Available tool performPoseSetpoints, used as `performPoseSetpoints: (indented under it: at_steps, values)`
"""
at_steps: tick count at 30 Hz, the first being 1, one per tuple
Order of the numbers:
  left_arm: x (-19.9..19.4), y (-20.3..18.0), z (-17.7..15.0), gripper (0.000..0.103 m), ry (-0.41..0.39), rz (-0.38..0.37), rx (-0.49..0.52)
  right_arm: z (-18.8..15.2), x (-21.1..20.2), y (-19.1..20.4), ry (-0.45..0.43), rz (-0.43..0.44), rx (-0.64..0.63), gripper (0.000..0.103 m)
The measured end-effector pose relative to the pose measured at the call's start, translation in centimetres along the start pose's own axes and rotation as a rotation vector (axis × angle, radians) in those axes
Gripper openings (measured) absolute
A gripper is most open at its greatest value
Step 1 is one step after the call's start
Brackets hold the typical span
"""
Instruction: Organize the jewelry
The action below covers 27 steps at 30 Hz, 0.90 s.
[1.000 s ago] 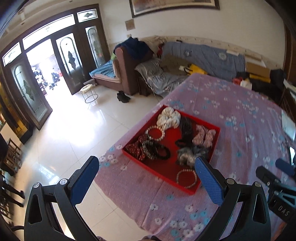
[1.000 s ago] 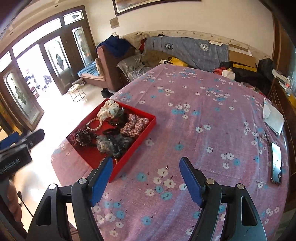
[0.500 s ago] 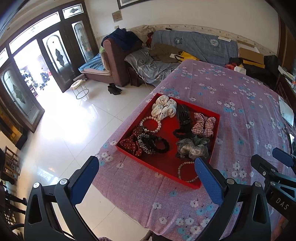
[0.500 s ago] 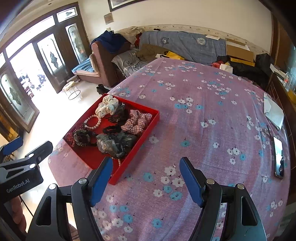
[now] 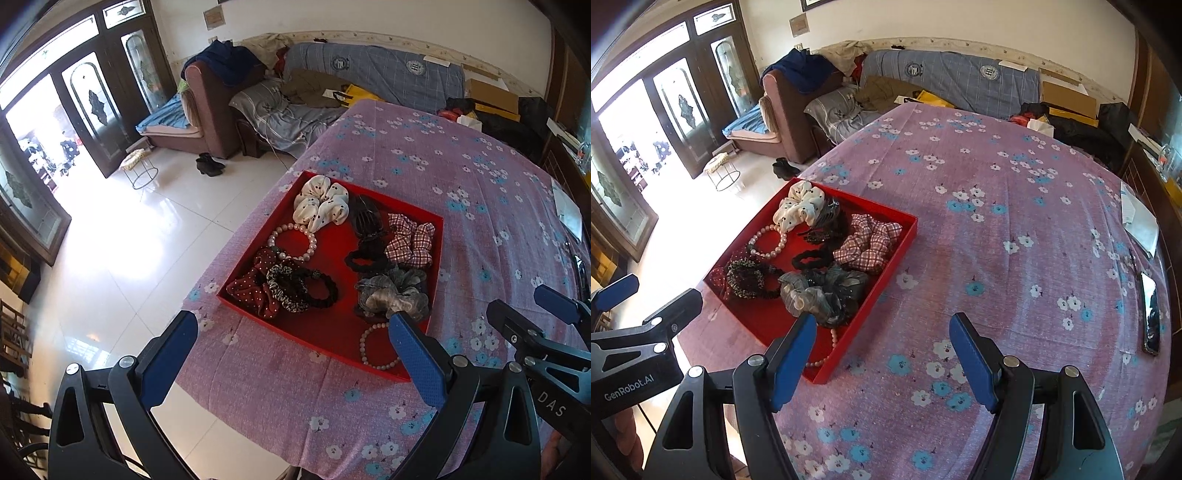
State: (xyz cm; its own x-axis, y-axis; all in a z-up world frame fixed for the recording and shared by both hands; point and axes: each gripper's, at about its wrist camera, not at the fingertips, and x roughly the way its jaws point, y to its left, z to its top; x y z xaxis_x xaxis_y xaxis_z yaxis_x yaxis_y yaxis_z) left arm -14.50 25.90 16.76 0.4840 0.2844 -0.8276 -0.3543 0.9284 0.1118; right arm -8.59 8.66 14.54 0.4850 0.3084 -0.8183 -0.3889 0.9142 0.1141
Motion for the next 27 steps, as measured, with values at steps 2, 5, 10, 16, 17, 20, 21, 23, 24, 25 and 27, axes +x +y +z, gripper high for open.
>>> performPoseSetpoints:
  at_steps: [2, 5, 10, 16, 17, 20, 21, 23, 24, 25, 27]
  values:
    - [0.6, 0.4, 0.2, 0.103, 0.015, -0.014, -0.004, 0.2, 0.4, 0.2, 0.005, -0.007, 0.003, 0.079]
    - [1.4, 0.7, 0.4, 0.103, 0.029, -0.023, -0.004, 0.4, 0.8, 0.5, 0.014, -0.017, 0.008, 0.079]
    - [2.5, 1.2, 0.7, 0.103, 0.051, -0.038, 0.0, 0.5, 1.6, 1.1, 0.034, -0.035, 0.012, 0.079]
    - [3.4, 1.7, 0.9, 0.103, 0.069, -0.05, 0.003, 0.7, 2.4, 1.5, 0.049, -0.045, 0.023, 0.079]
    - [3.5, 1.8, 0.9, 0.103, 0.071, -0.051, 0.002, 0.7, 2.5, 1.6, 0.051, -0.046, 0.024, 0.079]
    - [3.8, 2.2, 1.0, 0.103, 0.076, -0.052, -0.001, 0.8, 2.8, 1.9, 0.058, -0.047, 0.029, 0.079]
    - [4.0, 2.4, 1.1, 0.103, 0.078, -0.054, -0.002, 0.8, 2.9, 2.0, 0.06, -0.048, 0.03, 0.079]
    - [4.2, 2.5, 1.1, 0.103, 0.082, -0.056, -0.003, 0.9, 3.0, 2.2, 0.062, -0.049, 0.031, 0.079]
    - [4.3, 2.6, 1.1, 0.103, 0.083, -0.057, -0.003, 0.9, 3.1, 2.2, 0.063, -0.05, 0.032, 0.079]
    - [4.3, 2.6, 1.1, 0.103, 0.083, -0.056, -0.003, 0.9, 3.2, 2.4, 0.064, -0.051, 0.033, 0.079]
    - [4.5, 2.9, 1.2, 0.103, 0.088, -0.056, -0.003, 0.9, 3.4, 2.6, 0.068, -0.052, 0.033, 0.079]
